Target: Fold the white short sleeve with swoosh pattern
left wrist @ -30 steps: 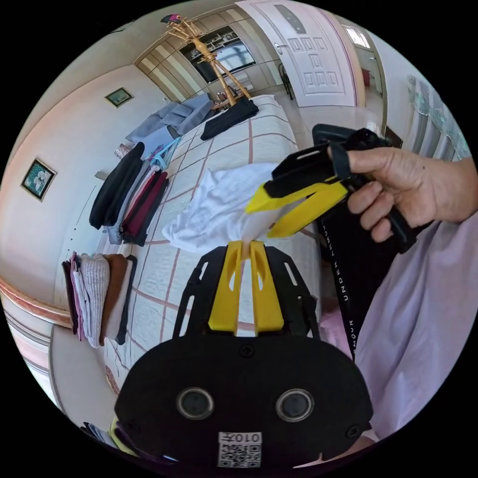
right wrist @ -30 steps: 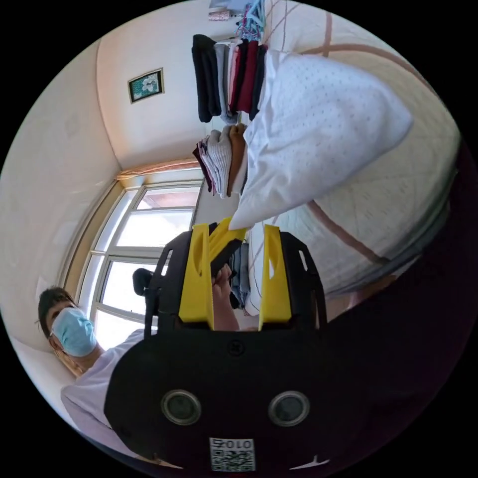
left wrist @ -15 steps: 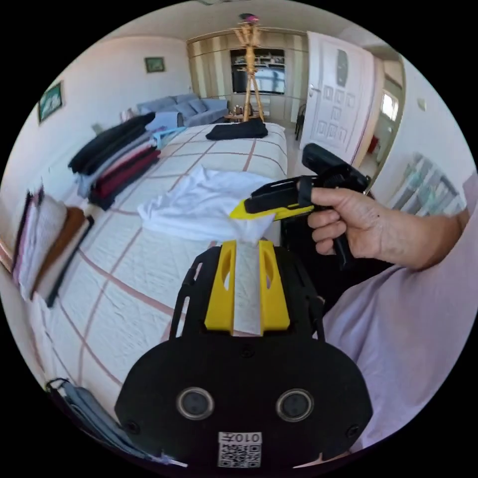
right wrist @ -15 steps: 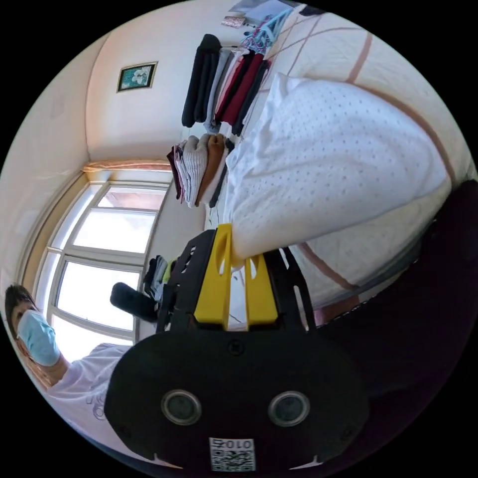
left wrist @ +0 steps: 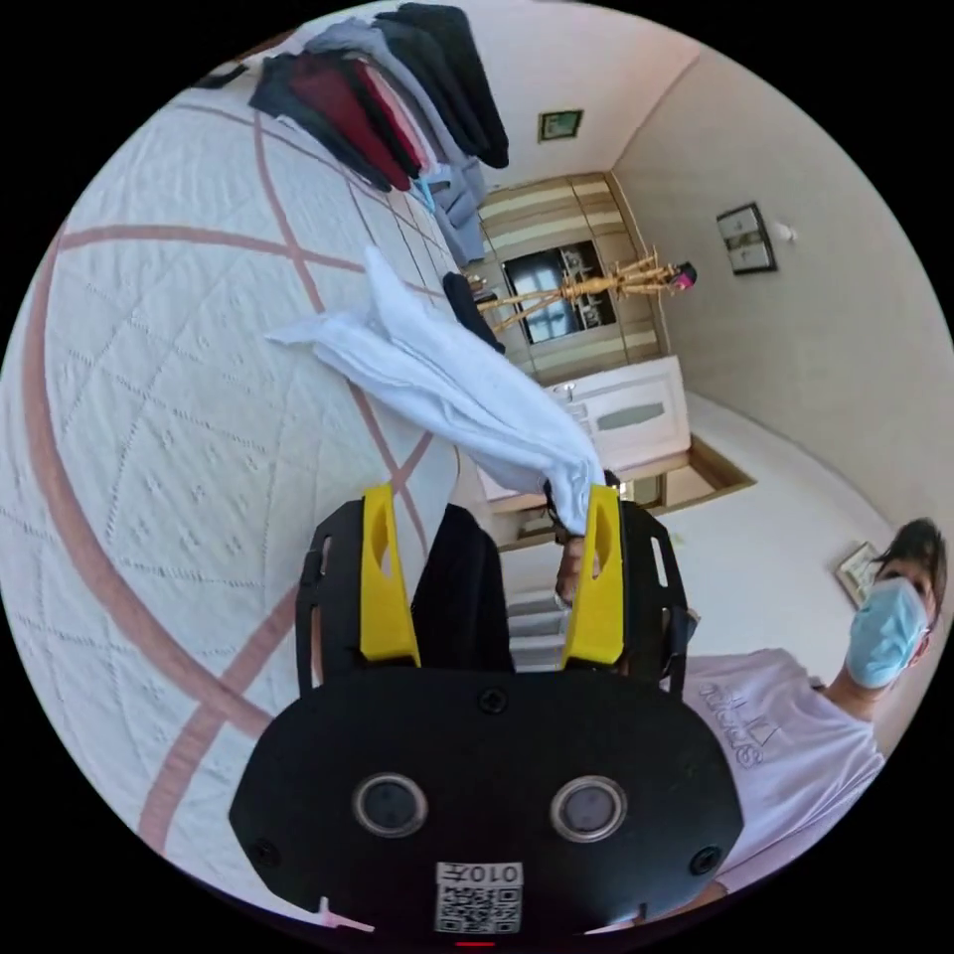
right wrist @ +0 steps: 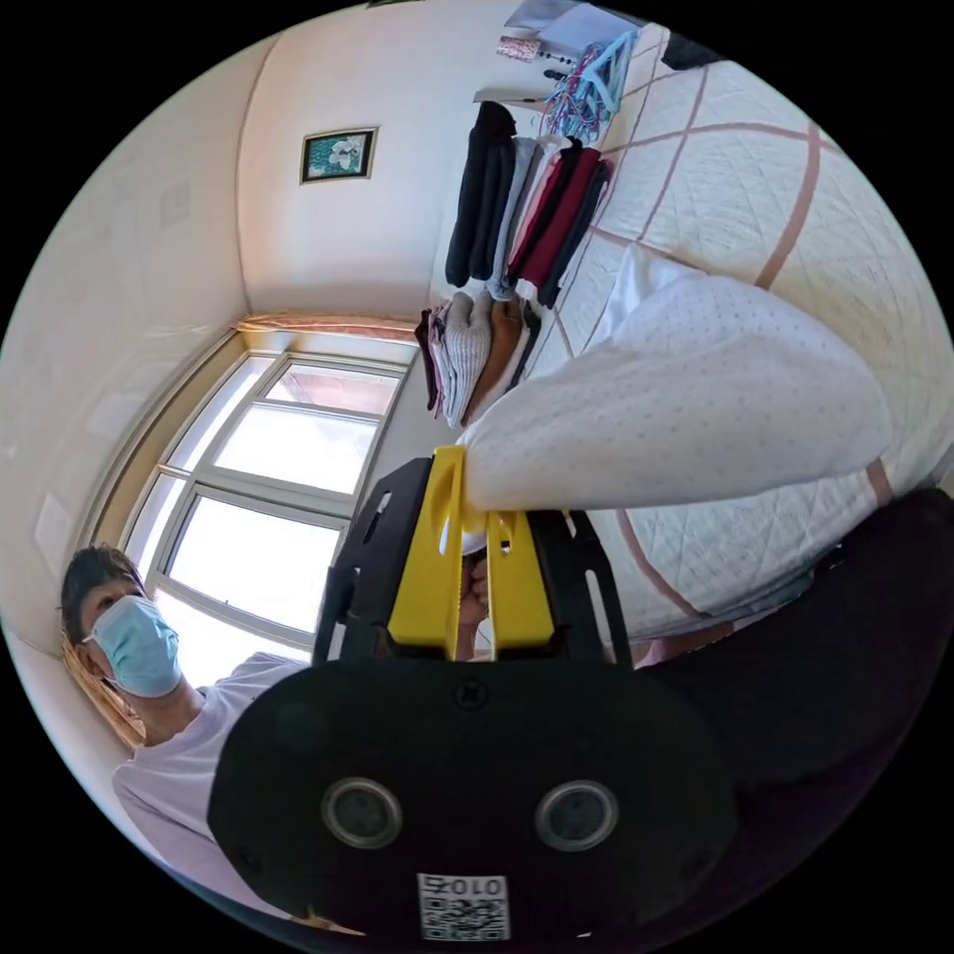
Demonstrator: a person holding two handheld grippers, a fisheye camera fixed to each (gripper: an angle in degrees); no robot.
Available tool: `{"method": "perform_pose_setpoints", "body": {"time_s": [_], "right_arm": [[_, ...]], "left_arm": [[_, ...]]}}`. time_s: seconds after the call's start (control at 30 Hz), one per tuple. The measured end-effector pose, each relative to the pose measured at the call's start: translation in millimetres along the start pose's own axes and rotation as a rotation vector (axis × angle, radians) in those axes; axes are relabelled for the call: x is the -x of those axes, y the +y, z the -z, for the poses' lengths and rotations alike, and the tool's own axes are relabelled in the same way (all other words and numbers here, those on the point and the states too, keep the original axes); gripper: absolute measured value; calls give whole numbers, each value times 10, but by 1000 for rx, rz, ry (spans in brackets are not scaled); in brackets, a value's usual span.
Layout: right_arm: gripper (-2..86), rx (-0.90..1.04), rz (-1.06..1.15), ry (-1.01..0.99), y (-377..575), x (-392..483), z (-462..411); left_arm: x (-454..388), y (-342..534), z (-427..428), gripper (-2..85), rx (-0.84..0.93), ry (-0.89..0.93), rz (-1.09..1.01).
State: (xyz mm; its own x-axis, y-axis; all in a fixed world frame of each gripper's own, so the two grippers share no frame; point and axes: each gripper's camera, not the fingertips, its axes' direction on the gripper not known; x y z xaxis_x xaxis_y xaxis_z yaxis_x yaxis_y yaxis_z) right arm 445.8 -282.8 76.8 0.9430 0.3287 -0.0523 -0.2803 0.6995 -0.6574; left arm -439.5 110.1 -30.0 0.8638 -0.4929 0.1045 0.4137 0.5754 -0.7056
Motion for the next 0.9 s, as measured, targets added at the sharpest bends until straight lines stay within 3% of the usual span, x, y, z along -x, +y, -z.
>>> {"method": "perform_pose_setpoints", "body": {"time_s": [0.37,0.6,0.9], "right_arm": [[54,0,-26,-27,311,-79,379],[56,31,-63,118,596,-169,563],[56,-32,-158,112,1199,-401,594]], "left_arm": [[55,-719,284,215,-123,-1,144],[-103,-908,251,100,-103,-131,94],[-322,-880,203,70,-85,-151,14]]}}
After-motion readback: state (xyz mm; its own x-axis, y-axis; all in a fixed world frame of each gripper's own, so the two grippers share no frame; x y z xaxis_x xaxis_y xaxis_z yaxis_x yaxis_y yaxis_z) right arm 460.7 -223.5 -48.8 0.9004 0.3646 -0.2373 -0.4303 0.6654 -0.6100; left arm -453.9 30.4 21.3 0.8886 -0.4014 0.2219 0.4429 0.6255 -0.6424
